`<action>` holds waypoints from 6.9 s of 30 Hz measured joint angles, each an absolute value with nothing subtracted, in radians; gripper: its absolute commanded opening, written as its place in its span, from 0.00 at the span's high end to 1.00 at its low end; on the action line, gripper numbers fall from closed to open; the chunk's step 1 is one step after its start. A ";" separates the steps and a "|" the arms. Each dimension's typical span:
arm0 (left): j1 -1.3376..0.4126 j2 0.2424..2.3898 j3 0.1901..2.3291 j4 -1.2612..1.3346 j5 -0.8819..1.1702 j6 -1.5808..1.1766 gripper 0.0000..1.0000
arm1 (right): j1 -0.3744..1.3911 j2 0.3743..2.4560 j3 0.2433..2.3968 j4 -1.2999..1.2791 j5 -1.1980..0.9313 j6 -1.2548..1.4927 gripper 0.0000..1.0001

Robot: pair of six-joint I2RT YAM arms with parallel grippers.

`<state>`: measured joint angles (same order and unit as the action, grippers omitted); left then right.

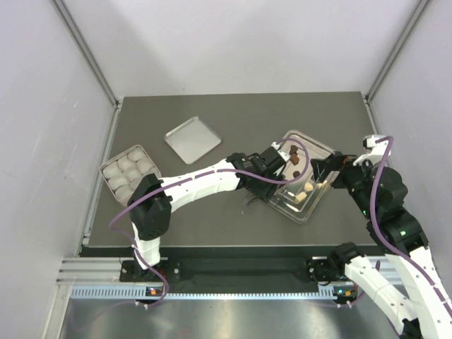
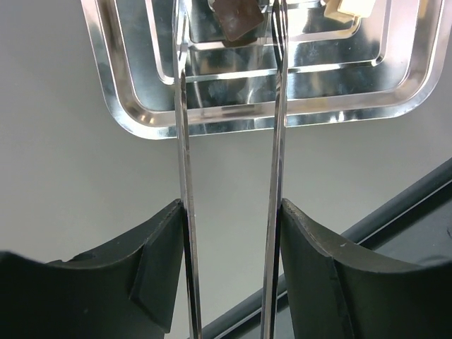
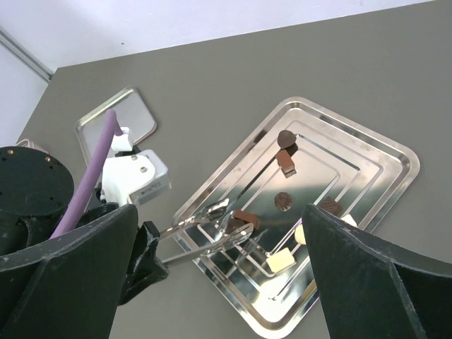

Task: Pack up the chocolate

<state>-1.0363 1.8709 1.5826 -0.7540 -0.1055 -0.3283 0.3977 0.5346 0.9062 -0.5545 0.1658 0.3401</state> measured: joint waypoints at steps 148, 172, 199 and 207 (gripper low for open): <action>-0.083 1.417 1.435 -0.785 0.009 -0.296 0.50 | 0.417 0.503 0.866 -0.549 0.136 0.350 0.00; -0.952 1.707 1.394 -0.598 -0.063 -0.370 0.42 | 0.418 0.502 0.932 -0.600 0.224 0.351 0.00; -1.034 1.873 1.472 -0.575 -0.102 -0.390 0.45 | 0.418 0.490 0.932 -0.616 0.244 0.349 0.00; -1.041 1.875 1.512 -0.590 -0.109 -0.391 0.53 | 0.418 0.486 0.932 -0.617 0.244 0.349 0.00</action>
